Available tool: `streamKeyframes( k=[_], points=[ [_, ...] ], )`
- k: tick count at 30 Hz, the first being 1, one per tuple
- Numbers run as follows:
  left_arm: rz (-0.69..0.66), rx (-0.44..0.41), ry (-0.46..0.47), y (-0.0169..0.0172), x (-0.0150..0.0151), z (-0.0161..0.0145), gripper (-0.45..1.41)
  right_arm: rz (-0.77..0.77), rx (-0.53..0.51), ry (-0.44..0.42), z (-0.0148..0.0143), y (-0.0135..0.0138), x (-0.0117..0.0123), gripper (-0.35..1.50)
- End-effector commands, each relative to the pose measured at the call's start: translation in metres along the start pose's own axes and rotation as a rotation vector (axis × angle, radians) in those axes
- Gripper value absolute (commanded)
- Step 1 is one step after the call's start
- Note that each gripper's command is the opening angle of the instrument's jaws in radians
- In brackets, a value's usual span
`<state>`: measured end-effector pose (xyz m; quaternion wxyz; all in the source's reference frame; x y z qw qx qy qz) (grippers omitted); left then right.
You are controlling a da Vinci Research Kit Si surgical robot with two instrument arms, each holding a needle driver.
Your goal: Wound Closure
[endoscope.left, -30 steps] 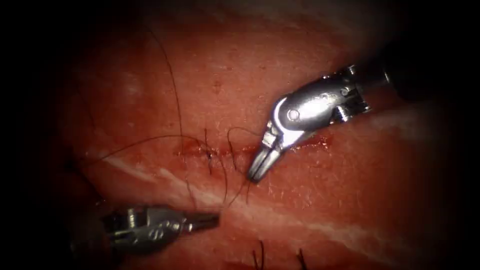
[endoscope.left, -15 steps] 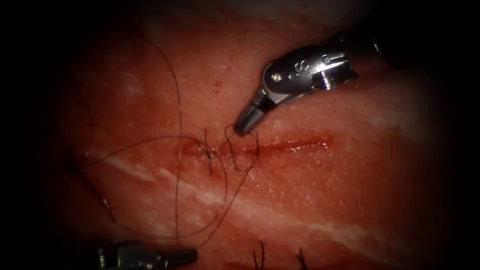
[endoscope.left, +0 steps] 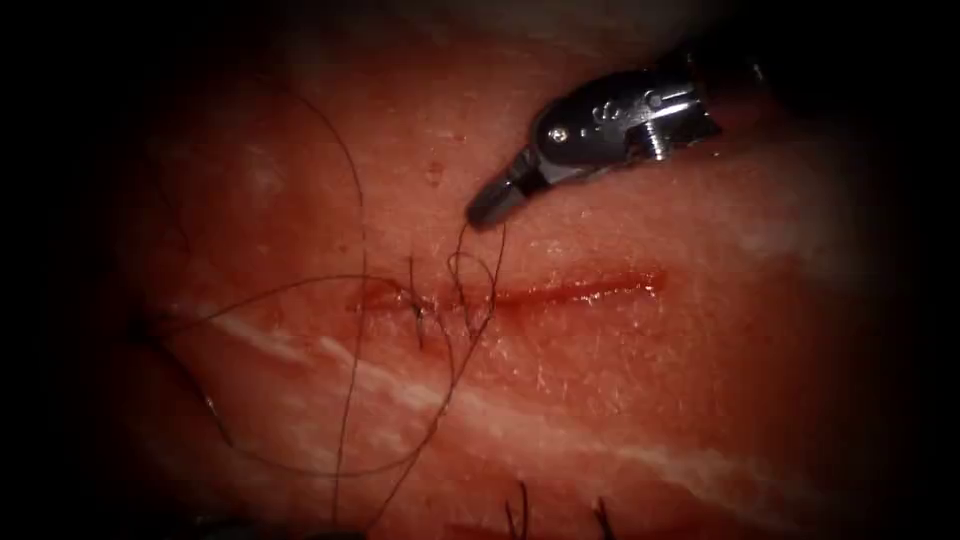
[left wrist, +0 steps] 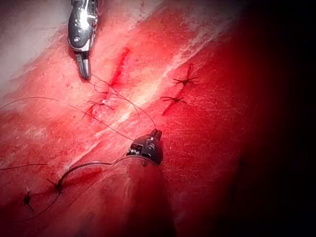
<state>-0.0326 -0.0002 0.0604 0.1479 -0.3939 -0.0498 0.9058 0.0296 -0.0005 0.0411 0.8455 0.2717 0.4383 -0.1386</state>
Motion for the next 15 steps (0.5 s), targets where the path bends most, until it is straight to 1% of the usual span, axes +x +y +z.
streamKeyframes(
  k=[1,2,3,5,10,15],
  points=[
    [-0.001,-0.005,0.002,0.0010,-0.0002,0.0008,-0.45,0.022,-0.021,-0.008,0.0008,0.0000,-0.0001,-0.35],
    [0.001,-0.005,0.002,0.0012,-0.0003,0.0007,-0.45,0.029,-0.042,-0.018,0.0007,0.0001,-0.0001,-0.35],
    [-0.004,-0.005,0.002,0.0014,-0.0003,0.0005,-0.45,0.078,-0.065,-0.032,0.0006,0.0002,-0.0002,-0.35],
    [-0.002,-0.005,0.003,0.0019,-0.0003,0.0003,-0.45,0.142,-0.093,-0.031,0.0007,0.0000,-0.0003,-0.35],
    [0.001,-0.005,0.003,0.0027,0.0000,-0.0001,-0.45,0.269,-0.120,0.026,0.0013,-0.0012,-0.0006,-0.35],
    [0.000,-0.004,0.003,0.0035,0.0000,-0.0005,-0.45,0.374,-0.175,0.100,0.0006,-0.0014,-0.0011,-0.35]
  ],
)
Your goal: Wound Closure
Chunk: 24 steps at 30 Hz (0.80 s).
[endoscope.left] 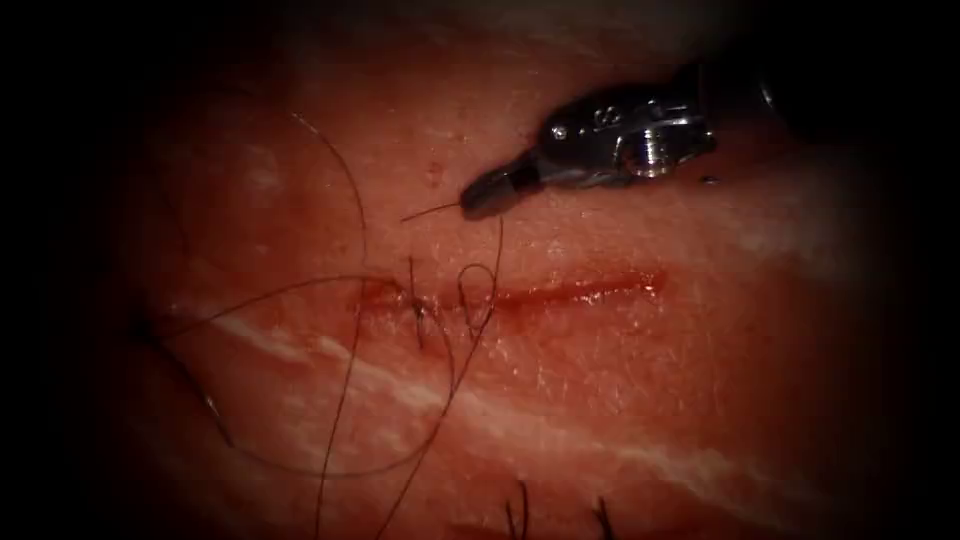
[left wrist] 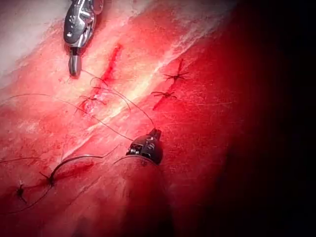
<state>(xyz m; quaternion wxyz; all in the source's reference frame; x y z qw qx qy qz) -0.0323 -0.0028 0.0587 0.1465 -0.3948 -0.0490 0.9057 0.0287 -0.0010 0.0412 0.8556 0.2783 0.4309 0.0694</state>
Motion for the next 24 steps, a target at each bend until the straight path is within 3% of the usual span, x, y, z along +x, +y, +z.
streamKeyframes(
  k=[1,12,17,24],
  points=[
    [-0.002,-0.004,0.002,0.0009,-0.0002,0.0009,-0.45,0.020,0.002,0.014,0.0006,-0.0005,-0.0008,-0.35],
    [-0.004,-0.009,-0.008,0.0028,-0.0014,-0.0002,-0.45,0.098,-0.053,0.072,0.0008,0.0012,0.0005,-0.35],
    [0.001,-0.026,-0.017,0.0040,-0.0018,-0.0002,-0.45,0.056,-0.057,0.059,0.0022,0.0015,-0.0002,-0.35],
    [0.012,-0.043,-0.027,0.0053,-0.0023,-0.0006,-0.45,0.040,-0.072,0.047,0.0019,0.0029,-0.0012,-0.35]
  ],
)
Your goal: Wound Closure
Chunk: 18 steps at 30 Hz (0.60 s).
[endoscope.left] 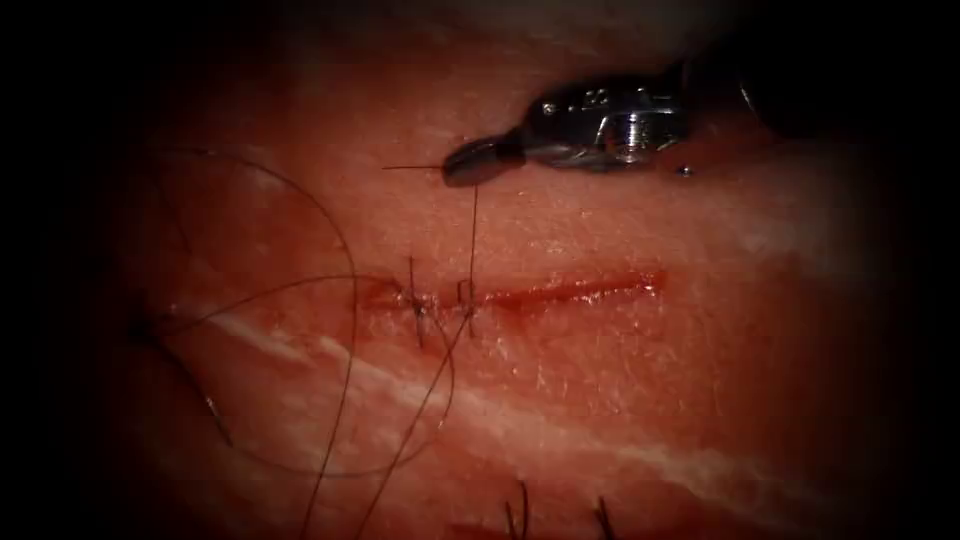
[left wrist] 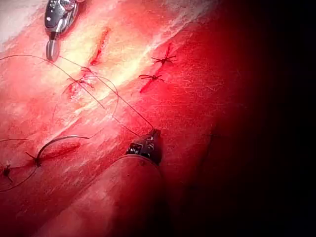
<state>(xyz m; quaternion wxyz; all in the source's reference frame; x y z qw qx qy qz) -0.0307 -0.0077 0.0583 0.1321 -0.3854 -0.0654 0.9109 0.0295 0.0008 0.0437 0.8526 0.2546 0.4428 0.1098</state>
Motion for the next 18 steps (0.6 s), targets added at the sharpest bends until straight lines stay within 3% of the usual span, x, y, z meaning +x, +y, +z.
streamKeyframes(
  k=[1,18],
  points=[
    [0.000,-0.009,0.000,0.0010,-0.0002,0.0010,-0.45,-0.002,-0.001,-0.002,0.0007,0.0001,-0.0008,-0.35],
    [0.008,-0.040,-0.014,0.0044,-0.0020,0.0015,-0.45,-0.017,-0.034,-0.008,0.0001,0.0026,-0.0019,-0.35]
  ],
)
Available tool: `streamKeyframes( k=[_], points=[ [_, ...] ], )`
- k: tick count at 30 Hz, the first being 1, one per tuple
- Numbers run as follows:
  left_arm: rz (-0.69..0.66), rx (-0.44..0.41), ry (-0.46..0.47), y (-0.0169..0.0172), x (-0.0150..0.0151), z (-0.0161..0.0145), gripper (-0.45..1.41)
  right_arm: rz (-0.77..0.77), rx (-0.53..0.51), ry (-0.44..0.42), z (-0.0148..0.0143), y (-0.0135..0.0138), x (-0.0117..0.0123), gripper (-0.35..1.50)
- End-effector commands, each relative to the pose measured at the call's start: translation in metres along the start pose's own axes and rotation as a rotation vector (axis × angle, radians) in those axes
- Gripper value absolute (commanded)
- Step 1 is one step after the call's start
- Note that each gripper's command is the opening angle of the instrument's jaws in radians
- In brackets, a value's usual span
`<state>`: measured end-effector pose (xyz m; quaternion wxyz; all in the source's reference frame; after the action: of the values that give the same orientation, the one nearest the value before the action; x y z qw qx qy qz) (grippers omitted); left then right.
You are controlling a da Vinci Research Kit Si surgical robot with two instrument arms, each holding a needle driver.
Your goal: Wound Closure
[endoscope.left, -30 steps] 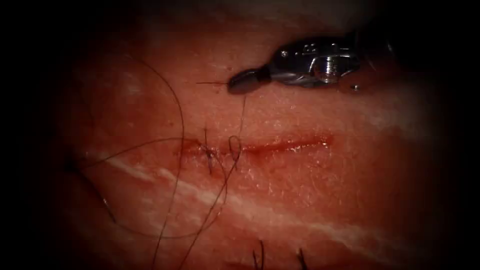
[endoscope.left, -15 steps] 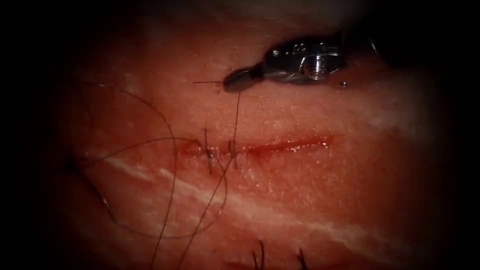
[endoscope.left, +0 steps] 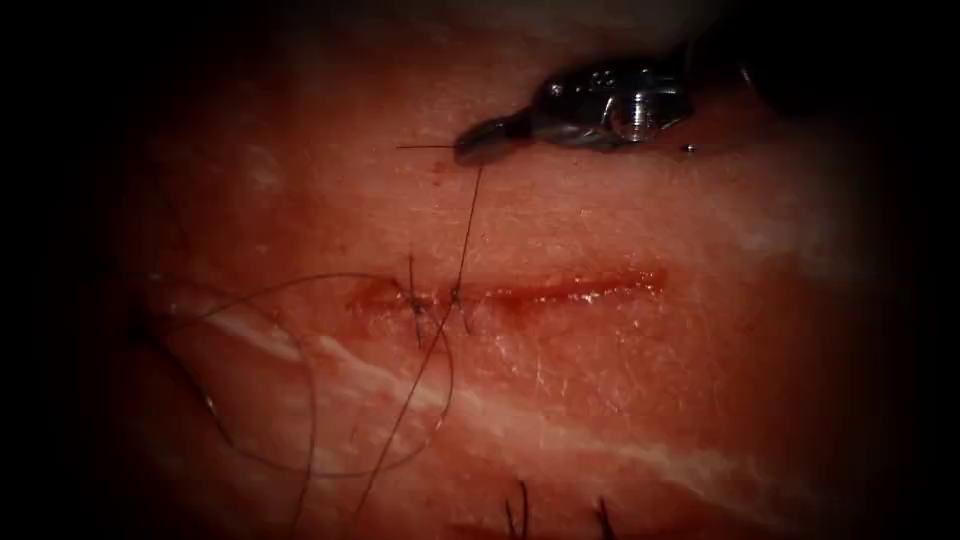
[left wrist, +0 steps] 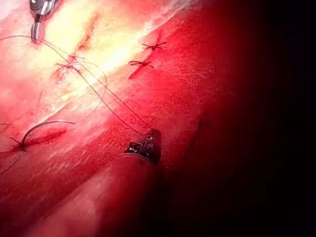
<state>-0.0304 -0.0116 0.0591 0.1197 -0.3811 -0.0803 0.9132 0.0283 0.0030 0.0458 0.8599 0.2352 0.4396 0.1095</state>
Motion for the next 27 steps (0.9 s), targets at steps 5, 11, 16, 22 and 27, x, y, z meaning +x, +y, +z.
streamKeyframes(
  k=[5,11,16,22,27],
  points=[
    [-0.001,-0.012,0.005,0.0011,0.0002,0.0015,-0.45,0.000,-0.002,-0.001,0.0002,-0.0005,-0.0010,-0.35],
    [0.004,-0.023,0.007,0.0013,0.0008,0.0018,-0.45,0.001,-0.007,-0.006,-0.0003,-0.0002,-0.0016,-0.35],
    [-0.002,-0.039,0.012,0.0002,0.0020,0.0012,-0.45,-0.021,0.009,0.068,0.0004,-0.0007,-0.0016,-0.35],
    [-0.008,0.002,0.044,-0.0044,0.0057,-0.0019,-0.45,-0.022,-0.001,0.221,-0.0006,-0.0037,-0.0016,1.20],
    [0.025,0.057,0.082,-0.0097,0.0096,-0.0050,-0.45,-0.008,-0.011,0.301,-0.0034,-0.0063,-0.0022,1.21]
  ],
)
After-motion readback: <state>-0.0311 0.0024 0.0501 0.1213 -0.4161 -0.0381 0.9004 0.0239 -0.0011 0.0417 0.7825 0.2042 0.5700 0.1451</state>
